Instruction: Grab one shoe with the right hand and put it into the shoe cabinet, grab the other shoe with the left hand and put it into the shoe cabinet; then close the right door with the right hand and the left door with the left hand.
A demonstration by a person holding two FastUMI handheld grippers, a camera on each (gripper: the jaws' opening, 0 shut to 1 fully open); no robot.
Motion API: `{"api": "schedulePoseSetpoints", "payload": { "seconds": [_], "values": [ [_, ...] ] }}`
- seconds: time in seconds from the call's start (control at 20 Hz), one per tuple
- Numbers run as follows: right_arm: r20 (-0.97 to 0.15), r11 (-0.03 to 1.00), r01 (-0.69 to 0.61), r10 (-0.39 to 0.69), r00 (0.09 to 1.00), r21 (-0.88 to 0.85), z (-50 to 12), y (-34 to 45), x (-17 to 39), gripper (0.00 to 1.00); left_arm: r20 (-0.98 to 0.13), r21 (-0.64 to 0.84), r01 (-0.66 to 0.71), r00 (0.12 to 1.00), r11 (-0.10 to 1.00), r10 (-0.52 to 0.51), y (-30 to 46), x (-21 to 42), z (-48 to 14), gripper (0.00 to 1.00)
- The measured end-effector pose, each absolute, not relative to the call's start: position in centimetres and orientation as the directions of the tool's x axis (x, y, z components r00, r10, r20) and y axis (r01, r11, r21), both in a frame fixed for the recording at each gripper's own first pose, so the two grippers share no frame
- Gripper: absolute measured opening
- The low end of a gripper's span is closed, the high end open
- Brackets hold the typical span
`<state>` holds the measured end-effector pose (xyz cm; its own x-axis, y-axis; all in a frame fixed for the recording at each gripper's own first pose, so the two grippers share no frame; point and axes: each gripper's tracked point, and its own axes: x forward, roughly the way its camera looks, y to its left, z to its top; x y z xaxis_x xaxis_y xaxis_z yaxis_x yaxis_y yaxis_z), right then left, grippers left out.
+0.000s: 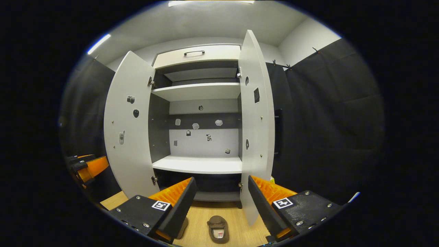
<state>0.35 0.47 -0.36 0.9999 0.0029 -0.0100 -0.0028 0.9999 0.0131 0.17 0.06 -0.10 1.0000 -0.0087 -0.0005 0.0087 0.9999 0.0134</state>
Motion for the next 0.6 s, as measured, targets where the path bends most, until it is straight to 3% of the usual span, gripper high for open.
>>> {"api": "schedulePoseSetpoints", "payload": {
  "seconds": [0.25,0.3,0.35,0.6],
  "values": [
    [-0.035,0.999,-0.006,0.005,0.999,-0.048,-2.4,0.9,0.7,0.93,-0.004,0.021,0.006,1.000,1.000,-0.006,0.1,0.0,-0.3,0.95],
    [-0.054,0.998,-0.010,0.007,0.999,-0.054,-3.3,1.0,1.0,0.98,-0.005,0.019,0.005,1.000,1.000,-0.005,0.2,0.0,-0.4,0.94],
    [-0.075,0.999,-0.017,0.013,0.997,-0.050,-4.5,1.1,1.2,0.93,-0.004,0.017,0.004,1.000,1.000,-0.004,0.2,-0.1,-0.3,0.94],
    [-0.203,1.000,-0.018,0.019,0.979,0.009,-11.1,0.8,2.6,0.93,-0.006,0.034,-0.012,1.000,0.999,0.012,0.7,-0.6,-0.6,0.99]
  ]
}}
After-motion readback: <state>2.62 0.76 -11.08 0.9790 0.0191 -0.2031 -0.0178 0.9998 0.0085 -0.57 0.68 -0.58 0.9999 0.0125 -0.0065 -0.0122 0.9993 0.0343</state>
